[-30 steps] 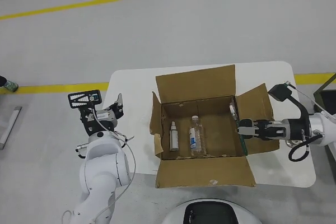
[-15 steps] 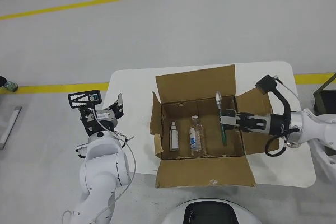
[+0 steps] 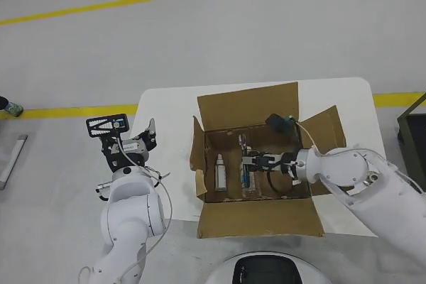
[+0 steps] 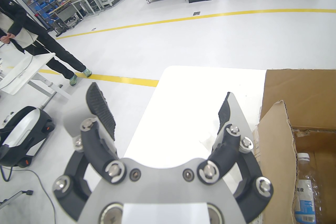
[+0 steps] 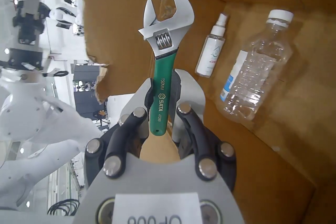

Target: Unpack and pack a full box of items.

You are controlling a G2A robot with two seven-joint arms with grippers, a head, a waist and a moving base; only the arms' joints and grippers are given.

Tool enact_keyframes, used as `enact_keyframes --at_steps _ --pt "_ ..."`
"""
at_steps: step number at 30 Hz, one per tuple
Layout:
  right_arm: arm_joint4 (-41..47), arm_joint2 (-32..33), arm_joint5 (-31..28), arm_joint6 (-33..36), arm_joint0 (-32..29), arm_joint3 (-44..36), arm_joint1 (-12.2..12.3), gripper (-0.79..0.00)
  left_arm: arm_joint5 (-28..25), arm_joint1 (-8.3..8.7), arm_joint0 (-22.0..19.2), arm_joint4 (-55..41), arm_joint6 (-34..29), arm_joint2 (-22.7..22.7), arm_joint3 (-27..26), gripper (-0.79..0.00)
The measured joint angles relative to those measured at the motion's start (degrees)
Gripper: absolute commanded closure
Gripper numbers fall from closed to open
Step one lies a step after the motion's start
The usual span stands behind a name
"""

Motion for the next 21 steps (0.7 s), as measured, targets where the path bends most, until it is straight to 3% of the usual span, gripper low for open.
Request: enact_keyframes --at_steps 12,20,21 --pt "-6.99 -9.12 5.15 -0.85 3.99 6.28 -2.69 0.000 0.00 0.00 0.00 0.00 0.00 0.00 0.00 -0.785" --pt "-10.08 -11.76 6.36 -1.03 5.76 7.90 -4.02 0.000 0.00 0.00 0.00 0.00 0.00 0.00 0.00 -0.785" --pt "-10.30 -11.87 6.41 -1.02 5.92 8.06 -4.16 -0.034 0.00 0.00 0.00 0.00 0.00 0.00 0.00 -0.785"
